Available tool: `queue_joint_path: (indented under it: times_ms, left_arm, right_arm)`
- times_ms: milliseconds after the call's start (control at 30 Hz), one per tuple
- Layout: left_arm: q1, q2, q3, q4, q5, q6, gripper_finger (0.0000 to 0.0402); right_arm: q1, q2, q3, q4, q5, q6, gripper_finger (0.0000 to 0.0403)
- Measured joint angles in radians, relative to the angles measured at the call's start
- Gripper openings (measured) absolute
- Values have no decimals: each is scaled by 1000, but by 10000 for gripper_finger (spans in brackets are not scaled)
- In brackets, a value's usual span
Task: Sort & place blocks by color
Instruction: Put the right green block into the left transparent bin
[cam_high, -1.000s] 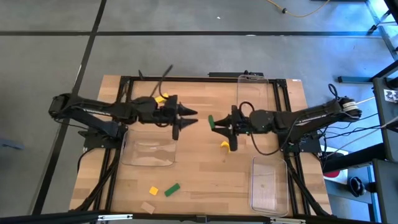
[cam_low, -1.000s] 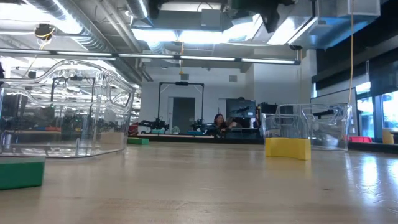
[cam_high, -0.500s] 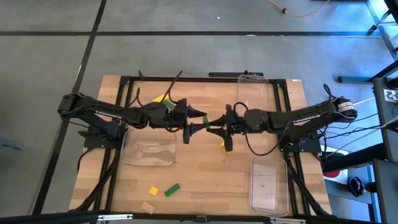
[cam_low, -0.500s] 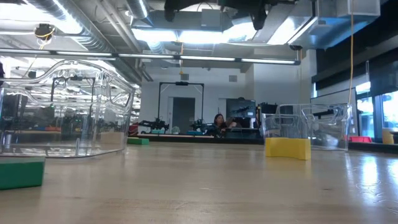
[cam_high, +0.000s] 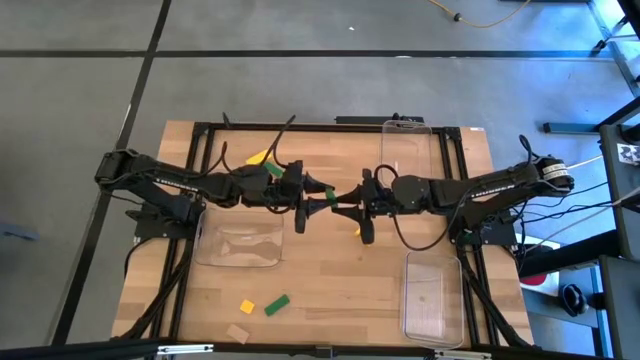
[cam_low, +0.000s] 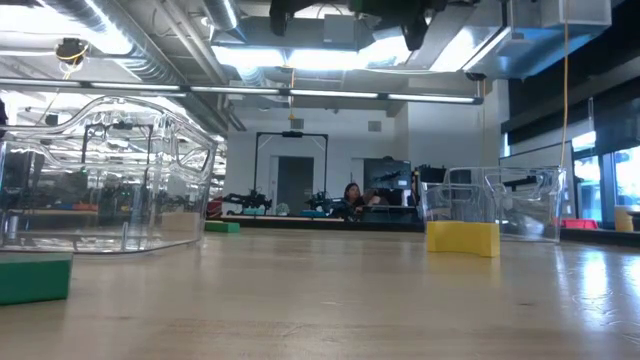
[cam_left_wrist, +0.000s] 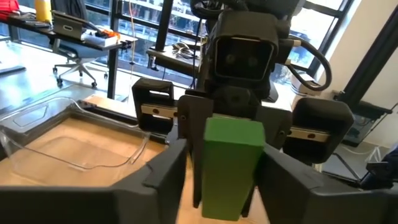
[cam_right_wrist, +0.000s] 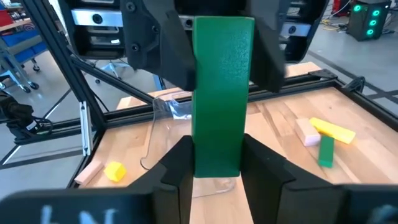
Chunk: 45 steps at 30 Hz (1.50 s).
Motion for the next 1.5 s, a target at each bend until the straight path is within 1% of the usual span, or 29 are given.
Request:
queue_joint_path:
  times_ms: [133,233,367,433,600,733,833,967,1067,1200,1300,1400,1500]
  left_arm:
    - [4,-1,0,0,6,0,98]
    - [4,-1,0,0,7,-1,94]
    - [5,-1,0,-8,-2,-1,94]
    - [10,-20,0,-58,-8,0,94]
    - [40,-125,-2,-242,-22,1,94]
    - [40,-238,-2,-371,-15,25,94]
    - [28,-310,-7,-446,-34,30,94]
    - [-13,-416,-85,-445,-102,20,94]
    - [-55,-496,-167,-423,-176,-13,94]
    - [-110,-591,-291,-361,-235,-32,94]
    - [-141,-641,-367,-289,-261,-53,94]
    - [-161,-672,-414,-275,-276,-73,94]
    - [-167,-690,-434,-280,-276,-81,94]
  right_arm:
    - [-1,0,0,0,-1,3,103]
    - [0,0,0,-1,-1,11,110]
    - [0,-1,0,-2,2,54,147]
    - [0,-13,0,-32,2,65,167]
    - [1,-110,0,-206,6,112,205]
    - [0,-216,0,-384,63,121,225]
    - [4,-292,0,-492,106,176,227]
    - [28,-380,0,-594,144,228,225]
    - [61,-429,0,-637,219,247,224]
    - [110,-467,-11,-636,331,245,224]
    - [134,-490,-77,-601,387,266,224]
    - [148,-515,-171,-534,400,329,225]
    - [156,-541,-238,-399,392,348,225]
